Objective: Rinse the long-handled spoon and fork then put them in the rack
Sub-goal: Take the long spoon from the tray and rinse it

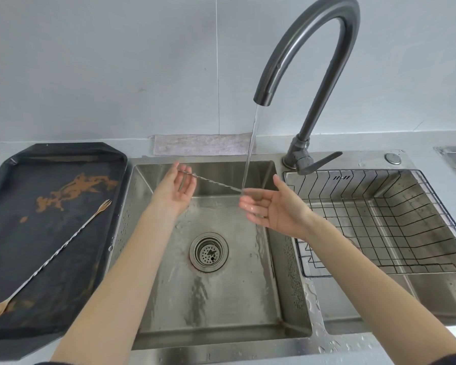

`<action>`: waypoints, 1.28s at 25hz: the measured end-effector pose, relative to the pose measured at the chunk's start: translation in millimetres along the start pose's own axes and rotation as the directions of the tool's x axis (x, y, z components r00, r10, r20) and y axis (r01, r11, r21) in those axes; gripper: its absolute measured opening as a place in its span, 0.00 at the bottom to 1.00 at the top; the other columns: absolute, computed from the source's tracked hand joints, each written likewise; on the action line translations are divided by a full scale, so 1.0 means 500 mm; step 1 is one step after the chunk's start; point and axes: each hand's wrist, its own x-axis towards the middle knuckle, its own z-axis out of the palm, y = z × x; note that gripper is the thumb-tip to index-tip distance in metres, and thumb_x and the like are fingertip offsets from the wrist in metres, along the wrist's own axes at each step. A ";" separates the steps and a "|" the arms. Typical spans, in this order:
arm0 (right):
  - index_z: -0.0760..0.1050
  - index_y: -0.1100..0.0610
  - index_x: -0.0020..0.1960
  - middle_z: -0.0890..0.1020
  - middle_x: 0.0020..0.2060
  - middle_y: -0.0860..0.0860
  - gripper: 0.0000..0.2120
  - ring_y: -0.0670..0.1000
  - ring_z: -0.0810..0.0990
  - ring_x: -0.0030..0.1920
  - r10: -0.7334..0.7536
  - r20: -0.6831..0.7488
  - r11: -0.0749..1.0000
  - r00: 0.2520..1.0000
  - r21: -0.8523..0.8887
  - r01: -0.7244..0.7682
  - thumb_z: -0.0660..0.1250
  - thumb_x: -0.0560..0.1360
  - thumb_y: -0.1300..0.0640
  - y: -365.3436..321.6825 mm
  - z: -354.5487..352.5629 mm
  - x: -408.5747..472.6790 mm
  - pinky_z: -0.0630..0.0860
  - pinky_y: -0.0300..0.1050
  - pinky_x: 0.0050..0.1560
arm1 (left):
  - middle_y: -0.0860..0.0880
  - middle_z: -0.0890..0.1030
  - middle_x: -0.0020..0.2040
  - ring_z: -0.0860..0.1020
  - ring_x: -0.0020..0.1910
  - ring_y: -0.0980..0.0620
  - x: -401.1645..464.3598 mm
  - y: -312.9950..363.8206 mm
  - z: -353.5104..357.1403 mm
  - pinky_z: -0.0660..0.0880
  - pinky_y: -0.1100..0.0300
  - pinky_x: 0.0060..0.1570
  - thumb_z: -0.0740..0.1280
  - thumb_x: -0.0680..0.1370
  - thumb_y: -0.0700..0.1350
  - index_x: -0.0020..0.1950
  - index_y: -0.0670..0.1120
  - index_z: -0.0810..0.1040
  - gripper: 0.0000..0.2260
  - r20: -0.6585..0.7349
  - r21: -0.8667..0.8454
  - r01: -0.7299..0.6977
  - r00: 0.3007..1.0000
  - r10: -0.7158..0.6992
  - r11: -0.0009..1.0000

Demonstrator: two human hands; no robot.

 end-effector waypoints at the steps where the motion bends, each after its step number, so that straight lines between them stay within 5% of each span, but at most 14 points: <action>1: 0.77 0.60 0.51 0.86 0.37 0.51 0.31 0.47 0.86 0.39 -0.047 0.011 0.995 0.999 0.085 0.046 0.43 0.78 0.39 -0.005 0.006 0.002 0.82 0.41 0.42 | 0.49 0.77 0.40 0.77 0.40 0.55 -0.003 -0.001 -0.009 0.80 0.61 0.36 0.63 0.77 0.41 0.43 0.42 0.75 0.05 -0.008 -0.052 0.025 1.000 -0.025 0.998; 4: 0.77 0.56 0.50 0.86 0.39 0.47 0.21 0.43 0.85 0.42 -0.180 -0.002 0.967 0.984 0.181 0.177 0.50 0.80 0.45 -0.016 0.031 0.012 0.80 0.38 0.46 | 0.47 0.78 0.38 0.79 0.37 0.53 -0.015 -0.020 -0.032 0.80 0.60 0.31 0.63 0.77 0.40 0.41 0.38 0.74 0.07 -0.009 -0.157 0.100 0.995 -0.103 0.982; 8: 0.77 0.52 0.45 0.84 0.35 0.43 0.09 0.41 0.82 0.40 -0.305 -0.066 0.952 0.950 -0.039 0.303 0.59 0.78 0.60 -0.003 0.051 0.033 0.78 0.34 0.45 | 0.45 0.82 0.26 0.82 0.24 0.51 -0.019 -0.068 -0.064 0.81 0.58 0.28 0.61 0.78 0.40 0.40 0.38 0.74 0.09 -0.038 -0.229 0.176 0.981 -0.190 0.957; 10: 0.78 0.50 0.44 0.81 0.35 0.44 0.10 0.40 0.80 0.37 -0.341 -0.104 0.936 0.934 -0.134 0.326 0.61 0.78 0.60 0.001 0.052 0.038 0.77 0.35 0.45 | 0.45 0.83 0.30 0.82 0.23 0.51 -0.019 -0.085 -0.077 0.80 0.57 0.27 0.61 0.79 0.41 0.41 0.39 0.75 0.09 -0.061 -0.198 0.201 0.974 -0.216 0.960; 13: 0.79 0.50 0.42 0.78 0.37 0.46 0.09 0.41 0.77 0.38 -0.388 -0.145 0.902 0.910 -0.262 0.343 0.63 0.76 0.59 -0.007 0.056 0.035 0.75 0.34 0.43 | 0.49 0.80 0.39 0.82 0.26 0.53 -0.023 -0.099 -0.093 0.80 0.59 0.27 0.62 0.78 0.42 0.41 0.41 0.76 0.08 -0.076 -0.105 0.245 0.964 -0.253 0.964; 16: 0.77 0.52 0.38 0.81 0.40 0.45 0.08 0.39 0.80 0.34 -0.414 -0.157 0.881 0.897 -0.316 0.351 0.65 0.75 0.58 -0.020 0.065 0.026 0.75 0.29 0.29 | 0.51 0.82 0.30 0.78 0.36 0.56 -0.029 -0.111 -0.101 0.79 0.62 0.31 0.63 0.78 0.45 0.39 0.43 0.75 0.09 -0.095 0.043 0.314 0.946 -0.309 0.948; 19: 0.75 0.55 0.37 0.82 0.40 0.49 0.08 0.38 0.81 0.31 -0.450 -0.169 0.862 0.877 -0.339 0.377 0.65 0.75 0.59 -0.032 0.073 0.023 0.76 0.29 0.29 | 0.50 0.81 0.34 0.76 0.40 0.54 -0.037 -0.120 -0.100 0.74 0.61 0.42 0.63 0.78 0.46 0.40 0.44 0.76 0.09 -0.114 0.372 0.324 0.946 -0.304 0.870; 21: 0.74 0.56 0.36 0.81 0.38 0.50 0.09 0.38 0.81 0.30 -0.482 -0.171 0.837 0.859 -0.378 0.395 0.65 0.75 0.60 -0.034 0.076 0.024 0.79 0.30 0.33 | 0.49 0.80 0.42 0.78 0.40 0.54 -0.047 -0.121 -0.086 0.73 0.62 0.45 0.62 0.78 0.46 0.41 0.45 0.76 0.08 -0.077 0.694 0.175 0.982 -0.170 0.698; 23: 0.75 0.56 0.35 0.81 0.36 0.51 0.09 0.39 0.81 0.29 -0.508 -0.180 0.813 0.842 -0.422 0.400 0.66 0.75 0.61 -0.033 0.076 0.025 0.79 0.31 0.36 | 0.50 0.80 0.45 0.78 0.43 0.54 -0.059 -0.113 -0.056 0.73 0.64 0.46 0.62 0.78 0.45 0.46 0.45 0.78 0.07 0.097 0.822 -0.085 0.995 0.009 0.563; 27: 0.76 0.55 0.35 0.80 0.31 0.52 0.10 0.44 0.77 0.29 -0.577 -0.159 0.706 0.801 -0.589 0.393 0.66 0.75 0.61 -0.031 0.076 0.028 0.77 0.35 0.36 | 0.55 0.79 0.46 0.76 0.44 0.61 -0.085 -0.078 0.031 0.72 0.72 0.50 0.63 0.77 0.42 0.57 0.43 0.78 0.10 0.454 0.787 -0.509 0.860 0.232 0.349; 29: 0.76 0.54 0.34 0.80 0.27 0.49 0.11 0.42 0.76 0.27 -0.593 -0.155 0.694 0.790 -0.597 0.403 0.66 0.75 0.61 -0.030 0.076 0.028 0.74 0.34 0.34 | 0.52 0.78 0.47 0.74 0.42 0.64 -0.086 -0.072 0.069 0.71 0.79 0.43 0.66 0.76 0.42 0.58 0.43 0.78 0.11 0.534 0.757 -0.592 0.805 0.258 0.278; 32: 0.75 0.52 0.34 0.80 0.26 0.45 0.12 0.38 0.77 0.25 -0.607 -0.144 0.656 0.782 -0.646 0.390 0.65 0.75 0.60 -0.025 0.075 0.027 0.75 0.36 0.36 | 0.52 0.78 0.47 0.74 0.40 0.59 -0.073 -0.080 0.103 0.71 0.70 0.43 0.68 0.74 0.43 0.53 0.45 0.80 0.09 0.573 0.761 -0.628 0.769 0.284 0.163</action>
